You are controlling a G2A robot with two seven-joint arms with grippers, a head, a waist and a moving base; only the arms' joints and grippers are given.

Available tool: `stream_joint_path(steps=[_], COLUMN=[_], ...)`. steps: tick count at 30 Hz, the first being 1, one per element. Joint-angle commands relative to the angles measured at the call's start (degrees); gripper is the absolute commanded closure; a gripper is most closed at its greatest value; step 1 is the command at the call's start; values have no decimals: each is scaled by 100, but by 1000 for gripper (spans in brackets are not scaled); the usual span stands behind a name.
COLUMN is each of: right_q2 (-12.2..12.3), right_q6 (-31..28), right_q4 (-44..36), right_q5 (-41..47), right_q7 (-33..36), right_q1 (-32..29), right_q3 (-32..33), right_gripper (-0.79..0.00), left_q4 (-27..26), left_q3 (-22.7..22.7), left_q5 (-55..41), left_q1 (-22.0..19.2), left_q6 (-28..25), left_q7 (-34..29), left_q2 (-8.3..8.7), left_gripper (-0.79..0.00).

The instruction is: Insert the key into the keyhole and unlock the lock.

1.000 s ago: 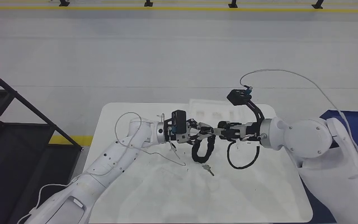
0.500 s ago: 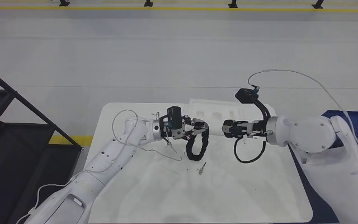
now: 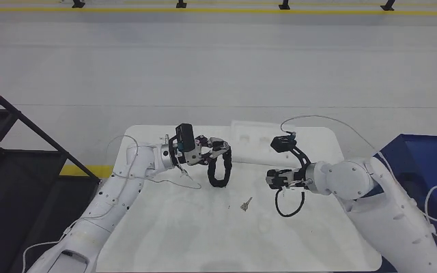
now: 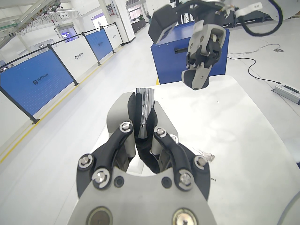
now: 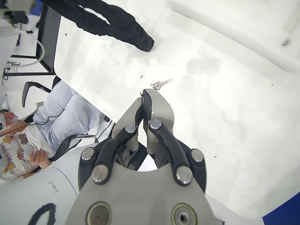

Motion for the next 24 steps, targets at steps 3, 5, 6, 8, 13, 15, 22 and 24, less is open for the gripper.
stream_joint_path(steps=[3,5,6,8,13,15,22,24], right_q2=[-57,-93,-118,-170,-358,-460,-877,-972], right_q6=[-274,-494,-581,-786,-1144,-1259,-1557,-1585], right_q4=[30,99,162,261,626,782,1324,1451], right_q5=[-300,-441,-465,-662,-1127,-1304,-2005,-2112], right_q7=[-135,-185,-216,-231,-312,-342,-294,-286], right_q1=[34,83,113,233,612,771,1343,1446], right_q3=[-404,-621,-729,-981,-1654,-1965,-2984,-3154], right_gripper=[0,0,0,0,0,0,0,0], left_q4=[-222,-335,-364,-396,-486,-510,-586,-630], left_q3=[-380,-592,-688,-875,-1127,-1149,-1217,-1187], left_q5=[-48,-34,-34,-53,-115,-127,-256,-305], left_q1=[203,323,397,522,749,801,909,933], left_q6=[-220,-228,-264,-295,-459,-459,-459,-459], left_q7=[-157,-149,-134,-138,-138,-170,-243,-267], left_q2=[132,199,232,290,383,411,512,531], left_gripper=[0,0,0,0,0,0,0,0])
